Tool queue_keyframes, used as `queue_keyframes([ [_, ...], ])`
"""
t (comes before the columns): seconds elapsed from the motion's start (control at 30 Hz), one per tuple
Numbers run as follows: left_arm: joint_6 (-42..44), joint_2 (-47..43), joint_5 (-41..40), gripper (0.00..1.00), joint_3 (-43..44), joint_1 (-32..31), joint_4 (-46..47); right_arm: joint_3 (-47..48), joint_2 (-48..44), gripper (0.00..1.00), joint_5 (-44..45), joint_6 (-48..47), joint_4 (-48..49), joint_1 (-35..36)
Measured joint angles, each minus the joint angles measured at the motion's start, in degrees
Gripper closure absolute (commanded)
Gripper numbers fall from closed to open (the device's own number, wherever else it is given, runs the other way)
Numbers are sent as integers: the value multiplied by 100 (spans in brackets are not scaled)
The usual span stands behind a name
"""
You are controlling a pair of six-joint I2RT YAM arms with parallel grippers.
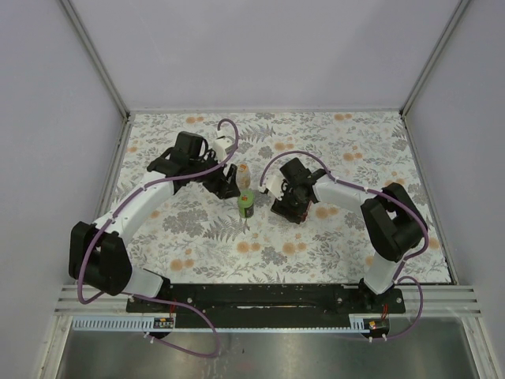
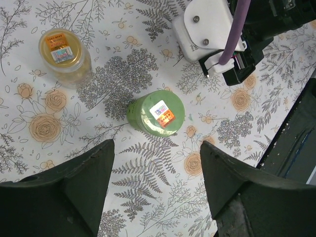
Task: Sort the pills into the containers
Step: Place the pill container at the center of the board.
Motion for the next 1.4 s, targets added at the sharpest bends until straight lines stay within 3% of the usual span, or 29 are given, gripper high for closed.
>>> queue_keyframes([
  [0.3,98,0,-260,17,-76,-271,133,44,-577,19,-190,334,-258,-55],
  [0.7,302,120,-1683,14,-254,-1296,522,503,-1574,14,-522,1423,-680,-398],
  [0.87,437,-33,-1954,13,-1045,-1276,1259,564,-1853,7,-785,1703,-763,-479],
  [0.93,479,-116,-1985,13,-1366,-1276,1408,616,-1873,1,-942,1762,-765,-483],
  [1.4,599,-1209,-1613,12,-2824,-1008,2704,1314,-990,1,-1740,2166,-345,-343],
])
